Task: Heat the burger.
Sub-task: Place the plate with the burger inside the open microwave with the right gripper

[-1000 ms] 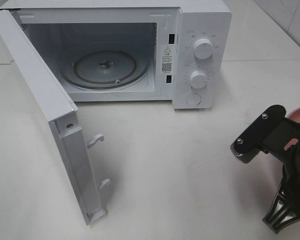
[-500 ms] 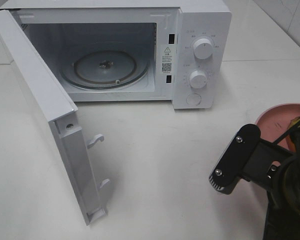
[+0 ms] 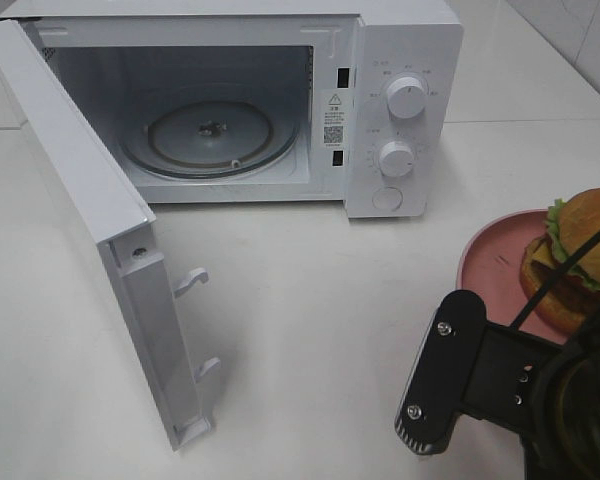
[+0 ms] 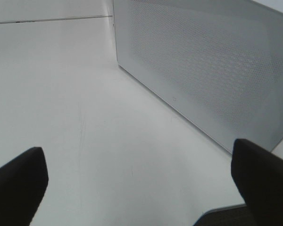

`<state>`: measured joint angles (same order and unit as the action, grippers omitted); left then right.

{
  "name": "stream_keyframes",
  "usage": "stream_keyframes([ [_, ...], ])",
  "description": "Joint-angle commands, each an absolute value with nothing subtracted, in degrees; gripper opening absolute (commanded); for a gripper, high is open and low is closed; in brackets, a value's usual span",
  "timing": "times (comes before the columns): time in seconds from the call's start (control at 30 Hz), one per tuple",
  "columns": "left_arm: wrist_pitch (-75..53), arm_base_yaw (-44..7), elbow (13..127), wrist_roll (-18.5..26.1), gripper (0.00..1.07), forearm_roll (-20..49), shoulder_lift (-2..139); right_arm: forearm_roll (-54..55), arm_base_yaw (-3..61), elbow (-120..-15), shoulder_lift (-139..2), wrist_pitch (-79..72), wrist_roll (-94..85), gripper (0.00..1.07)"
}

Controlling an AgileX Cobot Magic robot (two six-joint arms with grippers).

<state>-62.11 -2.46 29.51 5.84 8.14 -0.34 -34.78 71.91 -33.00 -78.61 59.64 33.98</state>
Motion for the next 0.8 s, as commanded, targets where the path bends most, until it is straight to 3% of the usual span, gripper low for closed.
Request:
stream_keyframes([
  [0.03,-61.31,-2.58,29.51,5.67,0.98,7.96,-1.66,-37.87,73.05,-33.0,-77.98,60.91,30.77,0.0],
  [0.8,-61.31,-2.58,29.51,5.67,0.98,7.96,-1.66,-44.75,73.05,-33.17,-77.98,53.17,18.05,0.0],
])
